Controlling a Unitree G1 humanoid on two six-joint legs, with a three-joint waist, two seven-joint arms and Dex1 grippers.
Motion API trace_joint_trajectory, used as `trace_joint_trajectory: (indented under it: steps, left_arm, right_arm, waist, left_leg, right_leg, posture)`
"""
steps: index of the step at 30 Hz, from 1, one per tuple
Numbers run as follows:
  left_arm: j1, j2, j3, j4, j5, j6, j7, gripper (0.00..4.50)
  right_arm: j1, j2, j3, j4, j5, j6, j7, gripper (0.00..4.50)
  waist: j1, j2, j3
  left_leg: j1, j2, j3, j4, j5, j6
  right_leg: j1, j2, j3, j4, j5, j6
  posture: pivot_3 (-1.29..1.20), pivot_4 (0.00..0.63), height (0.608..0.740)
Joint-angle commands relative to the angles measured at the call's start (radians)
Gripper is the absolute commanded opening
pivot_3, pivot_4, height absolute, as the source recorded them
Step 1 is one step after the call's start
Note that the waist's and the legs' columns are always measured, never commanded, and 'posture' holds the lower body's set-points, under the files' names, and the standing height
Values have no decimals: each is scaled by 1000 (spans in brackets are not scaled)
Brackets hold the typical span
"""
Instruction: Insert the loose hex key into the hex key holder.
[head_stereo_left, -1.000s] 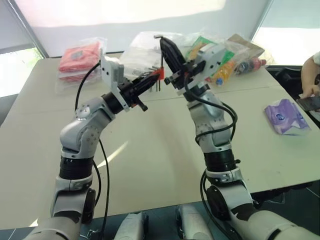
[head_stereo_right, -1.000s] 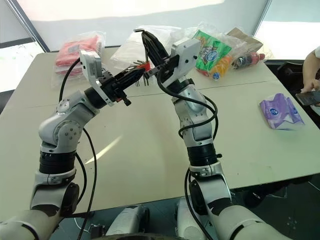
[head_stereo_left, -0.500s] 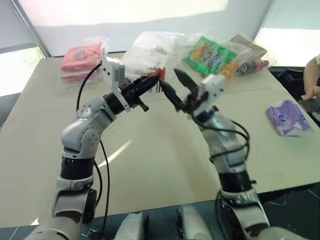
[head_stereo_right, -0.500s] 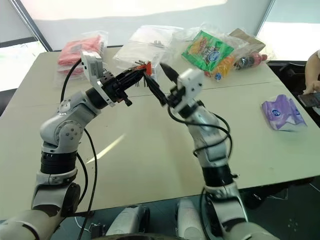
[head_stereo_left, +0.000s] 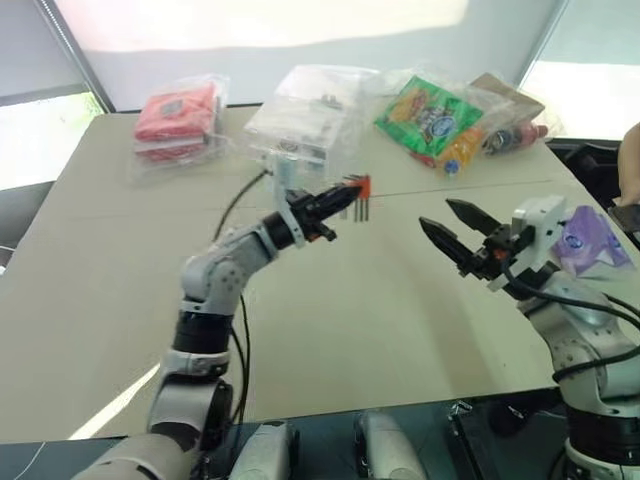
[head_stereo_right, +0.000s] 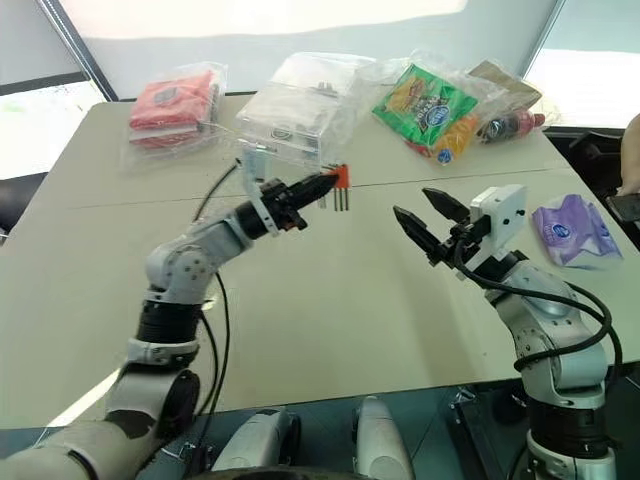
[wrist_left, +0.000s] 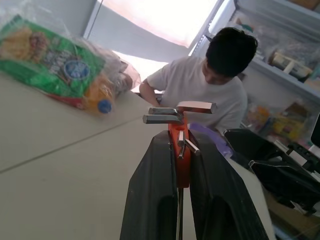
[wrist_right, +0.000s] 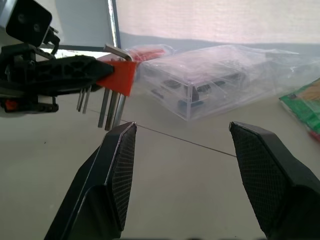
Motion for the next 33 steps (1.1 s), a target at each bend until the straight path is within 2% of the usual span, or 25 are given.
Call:
trace_joint_trajectory:
  steps: [1, 5, 18, 20, 21, 26, 28, 30, 33]
  left_arm:
    - [2, -44, 8, 25, -22, 53, 54, 0]
    - [38, -97, 1, 92, 10, 95, 129, 0]
    - [46, -146, 160, 222, -20, 269, 343, 0]
    - [48, -137, 165, 220, -14, 279, 350, 888]
    - [50, -126, 162, 210, -10, 285, 346, 1158]
    - [46, -103, 168, 193, -3, 299, 361, 3639]
    - [44, -87, 154, 176, 1, 305, 348, 4480]
    - [35, -65, 128, 154, 13, 296, 330, 4480]
    - [14, 14, 19, 95, 86, 227, 257, 4480]
  right_arm:
    - [12, 16, -9, -40, -6, -24, -25, 3047]
    - [37, 32, 7, -56, -27, -38, -48, 3047]
    - [64, 40, 29, -84, -45, -40, -73, 3047]
    - [60, 38, 34, -80, -49, -41, -71, 3090]
    - [55, 38, 38, -76, -53, -41, -70, 3090]
    - [37, 34, 48, -56, -63, -43, -56, 3090]
    - [31, 30, 53, -50, -66, -43, -49, 3090]
    - [23, 24, 56, -40, -73, -45, -38, 3090]
    - [6, 5, 56, -17, -83, -47, -14, 3090]
  waist:
    - [-4, 0, 0]
    - [-4, 0, 0]
    - [2, 0, 0]
    - [2, 0, 0]
    - [2, 0, 0]
    - [1, 0, -1]
    - [1, 0, -1]
    - [-3, 0, -1]
    - [-7, 0, -1]
  left_leg:
    - [0, 0, 0, 0, 0, 0]
    - [1, 1, 0, -1, 0, -1]
    - [1, 0, 0, 0, 1, -2]
    - [1, 0, 0, 0, 1, -2]
    - [1, 0, 0, 0, 2, -3]
    - [3, 0, 0, 0, 2, -3]
    - [5, 0, 0, 0, 2, -3]
    - [7, 0, 0, 0, 1, -2]
    - [8, 1, 0, -1, 1, -2]
  right_leg:
    - [0, 0, 0, 0, 0, 0]
    - [0, 0, 0, 0, 0, 0]
    - [1, 0, 0, 0, 0, 0]
    - [1, 0, 0, 0, 0, 0]
    - [1, 0, 0, 0, 0, 0]
    - [2, 0, 0, 0, 0, 0]
    - [4, 0, 0, 0, 0, 0]
    - [7, 1, 0, 0, 0, 0]
    - [7, 1, 0, 0, 0, 0]
  posture:
    - [0, 150, 740]
    - [0, 150, 740]
    - [0, 150, 740]
    - [0, 150, 740]
    - [0, 150, 740]
    - [0, 150, 740]
    - [0, 150, 740]
    - [0, 150, 740]
    - [0, 150, 740]
